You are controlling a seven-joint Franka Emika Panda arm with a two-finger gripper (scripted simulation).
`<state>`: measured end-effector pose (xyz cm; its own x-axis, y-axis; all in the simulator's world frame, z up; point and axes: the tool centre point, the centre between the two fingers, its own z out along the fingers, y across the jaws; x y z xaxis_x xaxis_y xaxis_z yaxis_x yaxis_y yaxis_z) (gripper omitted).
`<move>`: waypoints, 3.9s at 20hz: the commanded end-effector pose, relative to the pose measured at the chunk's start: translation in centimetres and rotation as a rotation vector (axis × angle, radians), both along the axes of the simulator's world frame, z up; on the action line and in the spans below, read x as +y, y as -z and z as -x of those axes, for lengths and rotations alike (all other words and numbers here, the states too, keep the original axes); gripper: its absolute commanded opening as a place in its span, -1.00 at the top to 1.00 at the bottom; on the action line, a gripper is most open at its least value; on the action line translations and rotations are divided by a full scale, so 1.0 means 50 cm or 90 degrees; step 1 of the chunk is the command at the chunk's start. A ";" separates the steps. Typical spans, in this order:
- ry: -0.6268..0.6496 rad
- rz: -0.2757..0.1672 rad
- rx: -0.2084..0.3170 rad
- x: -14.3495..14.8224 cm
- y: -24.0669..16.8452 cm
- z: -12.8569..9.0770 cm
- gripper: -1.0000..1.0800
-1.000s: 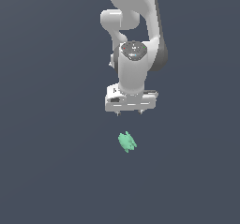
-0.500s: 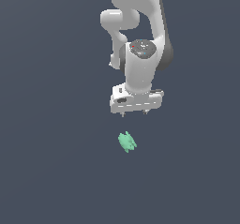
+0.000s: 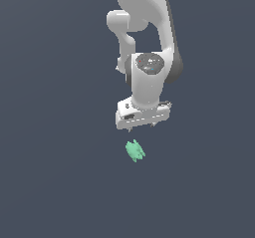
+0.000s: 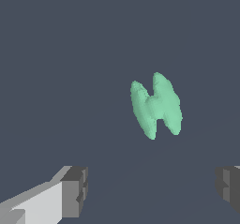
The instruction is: Pick up the object and move it to a goal position.
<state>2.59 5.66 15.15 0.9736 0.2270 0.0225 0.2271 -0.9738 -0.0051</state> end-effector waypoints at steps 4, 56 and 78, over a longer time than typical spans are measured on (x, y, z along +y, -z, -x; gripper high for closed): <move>-0.070 0.004 0.004 -0.014 0.040 -0.040 -0.92; -0.202 0.008 0.012 -0.047 0.217 -0.103 1.00; -0.202 0.009 0.012 -0.121 -0.089 -0.006 1.00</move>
